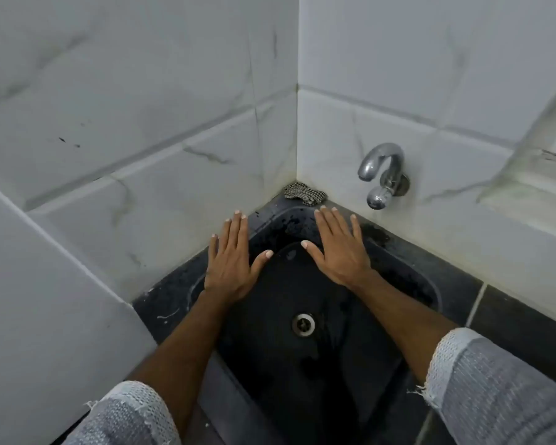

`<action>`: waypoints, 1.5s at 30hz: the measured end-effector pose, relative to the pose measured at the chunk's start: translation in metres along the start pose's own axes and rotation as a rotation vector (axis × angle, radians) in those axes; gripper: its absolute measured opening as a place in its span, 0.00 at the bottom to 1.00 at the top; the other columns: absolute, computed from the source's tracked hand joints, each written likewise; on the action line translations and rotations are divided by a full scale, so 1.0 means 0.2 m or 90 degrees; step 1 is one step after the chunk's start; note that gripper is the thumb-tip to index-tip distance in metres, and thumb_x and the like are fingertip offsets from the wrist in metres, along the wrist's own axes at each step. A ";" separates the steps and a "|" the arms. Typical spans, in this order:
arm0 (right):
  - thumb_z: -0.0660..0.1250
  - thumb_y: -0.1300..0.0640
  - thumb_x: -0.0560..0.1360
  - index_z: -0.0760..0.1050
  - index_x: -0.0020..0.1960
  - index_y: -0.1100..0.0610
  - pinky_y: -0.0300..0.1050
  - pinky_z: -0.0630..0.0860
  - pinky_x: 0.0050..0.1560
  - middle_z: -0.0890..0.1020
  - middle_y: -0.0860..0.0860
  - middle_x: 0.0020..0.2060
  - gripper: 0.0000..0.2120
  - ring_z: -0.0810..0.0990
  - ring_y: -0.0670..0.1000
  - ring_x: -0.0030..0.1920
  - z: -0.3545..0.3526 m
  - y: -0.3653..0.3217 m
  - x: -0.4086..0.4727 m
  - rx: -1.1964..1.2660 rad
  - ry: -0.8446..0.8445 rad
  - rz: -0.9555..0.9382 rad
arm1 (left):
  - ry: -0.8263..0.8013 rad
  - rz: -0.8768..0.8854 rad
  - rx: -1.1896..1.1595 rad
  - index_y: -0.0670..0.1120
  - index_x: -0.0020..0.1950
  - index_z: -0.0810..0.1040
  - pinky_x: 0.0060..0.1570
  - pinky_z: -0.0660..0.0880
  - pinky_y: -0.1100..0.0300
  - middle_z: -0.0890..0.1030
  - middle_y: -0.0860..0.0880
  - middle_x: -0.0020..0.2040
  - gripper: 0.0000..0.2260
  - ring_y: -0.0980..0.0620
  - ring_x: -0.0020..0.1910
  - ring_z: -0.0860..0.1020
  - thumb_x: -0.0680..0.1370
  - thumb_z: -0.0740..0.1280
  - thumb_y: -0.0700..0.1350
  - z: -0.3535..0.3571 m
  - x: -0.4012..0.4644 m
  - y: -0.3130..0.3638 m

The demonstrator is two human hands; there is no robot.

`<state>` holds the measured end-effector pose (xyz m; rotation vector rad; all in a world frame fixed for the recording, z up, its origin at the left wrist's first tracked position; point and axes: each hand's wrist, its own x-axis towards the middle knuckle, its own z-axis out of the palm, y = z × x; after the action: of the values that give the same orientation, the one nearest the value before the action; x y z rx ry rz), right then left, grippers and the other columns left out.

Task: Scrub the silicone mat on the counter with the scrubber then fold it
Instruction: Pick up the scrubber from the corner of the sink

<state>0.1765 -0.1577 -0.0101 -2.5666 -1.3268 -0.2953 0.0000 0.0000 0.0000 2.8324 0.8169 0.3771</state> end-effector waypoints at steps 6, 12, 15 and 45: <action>0.45 0.36 0.77 0.53 0.74 0.55 0.59 0.45 0.73 0.60 0.53 0.74 0.33 0.53 0.53 0.75 0.19 0.06 0.28 -0.012 -0.013 -0.006 | -0.016 -0.026 0.009 0.48 0.79 0.40 0.75 0.44 0.46 0.39 0.51 0.78 0.37 0.51 0.77 0.39 0.77 0.43 0.69 0.17 0.21 -0.11; 0.52 0.43 0.78 0.70 0.64 0.55 0.58 0.48 0.72 0.59 0.55 0.74 0.22 0.54 0.55 0.74 0.41 0.21 0.61 -0.024 -0.025 -0.044 | 0.009 -0.038 -0.029 0.50 0.78 0.39 0.74 0.41 0.50 0.38 0.53 0.78 0.38 0.53 0.76 0.38 0.76 0.41 0.71 0.31 0.35 -0.18; 0.53 0.43 0.78 0.72 0.61 0.53 0.59 0.45 0.72 0.54 0.55 0.76 0.20 0.50 0.56 0.75 0.53 0.29 0.75 -0.023 -0.069 -0.072 | 0.018 -0.036 -0.035 0.51 0.78 0.39 0.73 0.40 0.51 0.38 0.53 0.78 0.37 0.53 0.77 0.38 0.76 0.42 0.70 0.35 0.40 -0.21; 0.59 0.62 0.75 0.70 0.66 0.58 0.52 0.70 0.59 0.76 0.60 0.62 0.19 0.75 0.61 0.59 0.35 0.37 0.56 0.054 -0.052 -0.088 | -0.037 -0.001 -0.109 0.51 0.79 0.42 0.75 0.44 0.48 0.40 0.54 0.79 0.36 0.54 0.77 0.41 0.77 0.44 0.69 0.41 0.25 -0.03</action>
<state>0.3064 -0.0910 -0.0540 -2.4462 -1.5152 -0.1570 0.0610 0.0237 -0.0708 2.6706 0.7377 0.3447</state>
